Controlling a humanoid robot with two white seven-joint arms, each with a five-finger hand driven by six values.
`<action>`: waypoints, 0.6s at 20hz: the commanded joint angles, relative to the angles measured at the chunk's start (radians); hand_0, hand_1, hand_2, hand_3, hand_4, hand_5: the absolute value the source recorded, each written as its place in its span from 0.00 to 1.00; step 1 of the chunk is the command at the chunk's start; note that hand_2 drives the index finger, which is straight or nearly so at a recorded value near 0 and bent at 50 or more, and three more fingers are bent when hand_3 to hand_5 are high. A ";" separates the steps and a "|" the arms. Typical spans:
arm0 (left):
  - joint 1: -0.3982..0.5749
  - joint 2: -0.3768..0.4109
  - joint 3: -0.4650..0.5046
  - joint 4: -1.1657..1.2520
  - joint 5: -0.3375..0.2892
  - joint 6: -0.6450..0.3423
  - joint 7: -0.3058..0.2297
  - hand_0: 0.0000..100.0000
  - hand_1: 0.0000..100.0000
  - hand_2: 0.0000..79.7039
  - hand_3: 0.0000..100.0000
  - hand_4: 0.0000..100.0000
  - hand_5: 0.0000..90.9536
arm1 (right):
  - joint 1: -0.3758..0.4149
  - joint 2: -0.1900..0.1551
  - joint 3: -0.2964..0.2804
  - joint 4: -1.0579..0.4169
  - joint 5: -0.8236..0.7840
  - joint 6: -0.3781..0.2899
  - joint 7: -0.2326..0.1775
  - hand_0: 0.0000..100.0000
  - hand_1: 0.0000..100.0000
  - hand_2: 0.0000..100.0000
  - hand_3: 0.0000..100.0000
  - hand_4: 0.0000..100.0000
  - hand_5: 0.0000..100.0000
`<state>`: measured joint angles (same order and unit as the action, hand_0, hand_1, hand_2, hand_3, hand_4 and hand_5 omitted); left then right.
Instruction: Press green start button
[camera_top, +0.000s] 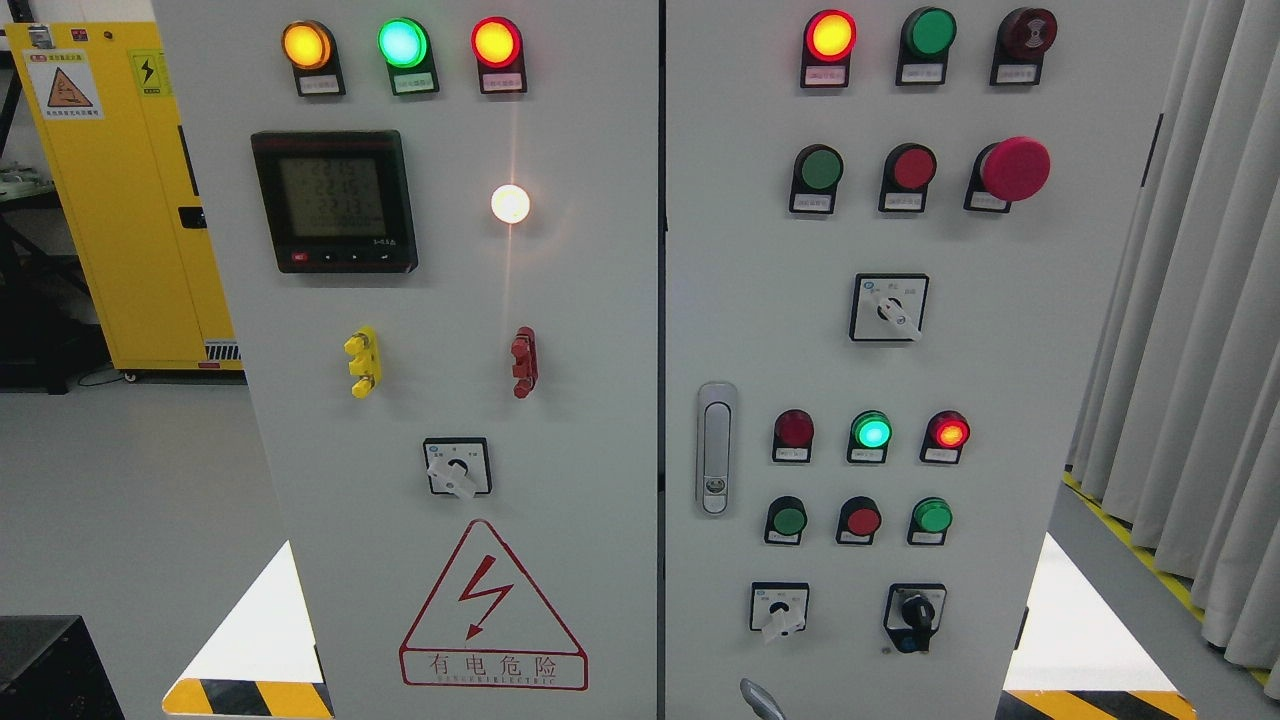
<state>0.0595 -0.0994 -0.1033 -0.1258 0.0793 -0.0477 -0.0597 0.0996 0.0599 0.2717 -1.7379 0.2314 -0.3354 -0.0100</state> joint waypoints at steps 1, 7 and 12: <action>0.000 0.000 0.001 0.000 0.000 0.000 0.000 0.12 0.56 0.00 0.00 0.00 0.00 | 0.000 0.000 0.000 0.000 0.000 0.001 -0.001 0.50 0.64 0.00 0.00 0.00 0.00; 0.000 0.001 0.001 0.000 0.000 0.000 0.001 0.12 0.56 0.00 0.00 0.00 0.00 | 0.000 0.000 0.000 0.000 0.000 0.001 -0.001 0.50 0.64 0.00 0.00 0.00 0.00; 0.000 0.001 0.001 0.000 0.000 0.000 0.000 0.12 0.56 0.00 0.00 0.00 0.00 | -0.004 0.000 -0.006 -0.020 0.002 0.012 -0.016 0.50 0.64 0.00 0.00 0.00 0.00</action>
<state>0.0597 -0.0994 -0.1034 -0.1258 0.0796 -0.0477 -0.0647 0.0991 0.0598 0.2706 -1.7405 0.2319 -0.3305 -0.0135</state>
